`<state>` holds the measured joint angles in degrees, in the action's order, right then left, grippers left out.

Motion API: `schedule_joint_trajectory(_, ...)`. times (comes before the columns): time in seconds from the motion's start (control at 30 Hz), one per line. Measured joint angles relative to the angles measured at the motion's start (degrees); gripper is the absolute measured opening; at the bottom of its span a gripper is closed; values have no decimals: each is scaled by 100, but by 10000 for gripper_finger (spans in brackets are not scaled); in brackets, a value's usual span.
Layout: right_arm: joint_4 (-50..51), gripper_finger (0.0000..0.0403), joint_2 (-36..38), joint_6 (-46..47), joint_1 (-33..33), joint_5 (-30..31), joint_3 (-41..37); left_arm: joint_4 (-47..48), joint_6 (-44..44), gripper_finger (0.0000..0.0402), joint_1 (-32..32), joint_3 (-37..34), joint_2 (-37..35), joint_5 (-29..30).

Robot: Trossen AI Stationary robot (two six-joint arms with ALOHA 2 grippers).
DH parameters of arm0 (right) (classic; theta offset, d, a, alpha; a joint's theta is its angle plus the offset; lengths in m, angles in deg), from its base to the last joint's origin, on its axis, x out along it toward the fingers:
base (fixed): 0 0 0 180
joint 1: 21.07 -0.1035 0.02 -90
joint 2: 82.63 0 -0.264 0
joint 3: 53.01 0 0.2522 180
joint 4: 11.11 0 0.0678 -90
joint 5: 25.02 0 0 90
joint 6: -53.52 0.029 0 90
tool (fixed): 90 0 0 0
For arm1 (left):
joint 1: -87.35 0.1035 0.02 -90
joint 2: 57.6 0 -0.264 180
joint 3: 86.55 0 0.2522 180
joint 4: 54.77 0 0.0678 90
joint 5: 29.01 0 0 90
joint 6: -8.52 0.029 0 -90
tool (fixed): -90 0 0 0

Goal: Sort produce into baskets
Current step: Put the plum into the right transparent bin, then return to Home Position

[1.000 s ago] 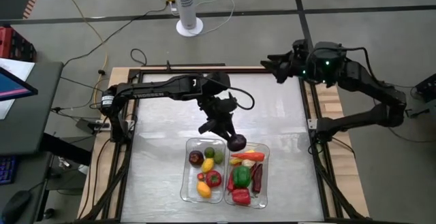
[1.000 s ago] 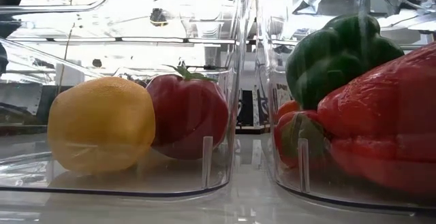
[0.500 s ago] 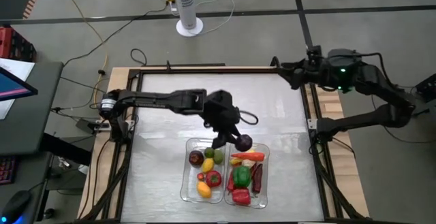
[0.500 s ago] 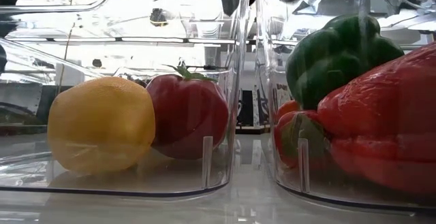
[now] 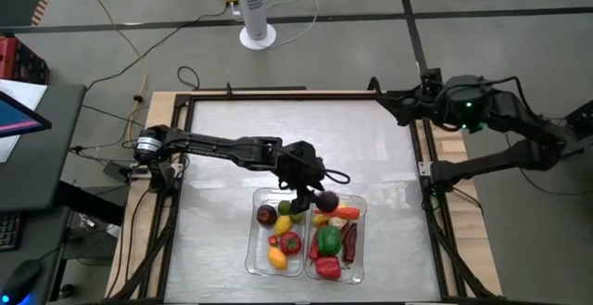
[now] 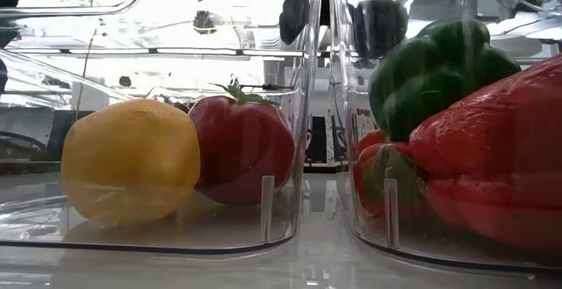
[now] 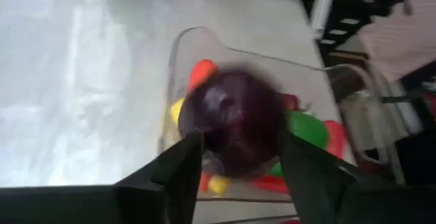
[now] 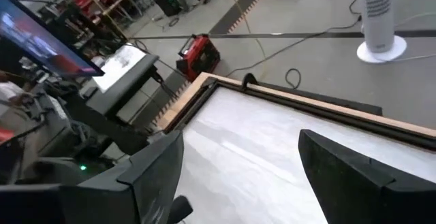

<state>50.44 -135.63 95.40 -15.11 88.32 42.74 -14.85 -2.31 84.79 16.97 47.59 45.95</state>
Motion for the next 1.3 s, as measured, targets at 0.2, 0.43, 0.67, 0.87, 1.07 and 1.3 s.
schedule_joint_trajectory(0.2,22,317,-179,14,-129,232,-3,-11,5,260,27,17,-2,-268)
schedule_joint_trajectory(0.43,140,317,-91,-31,-331,551,-4,132,456,282,210,137,-729,299)
schedule_joint_trajectory(0.67,-30,317,111,-579,-879,1050,-2,-308,699,239,211,-908,-2215,1284)
schedule_joint_trajectory(0.87,166,317,128,-1002,-1458,1762,-4,-999,-56,213,239,-2472,-3638,1591)
schedule_joint_trajectory(1.07,201,317,417,-1224,-1664,2046,-4,-1353,-821,202,205,-3642,-4924,2036)
schedule_joint_trajectory(1.3,79,317,1119,-1364,-1660,2057,-585,-1540,-992,190,136,-4470,-5995,2437)
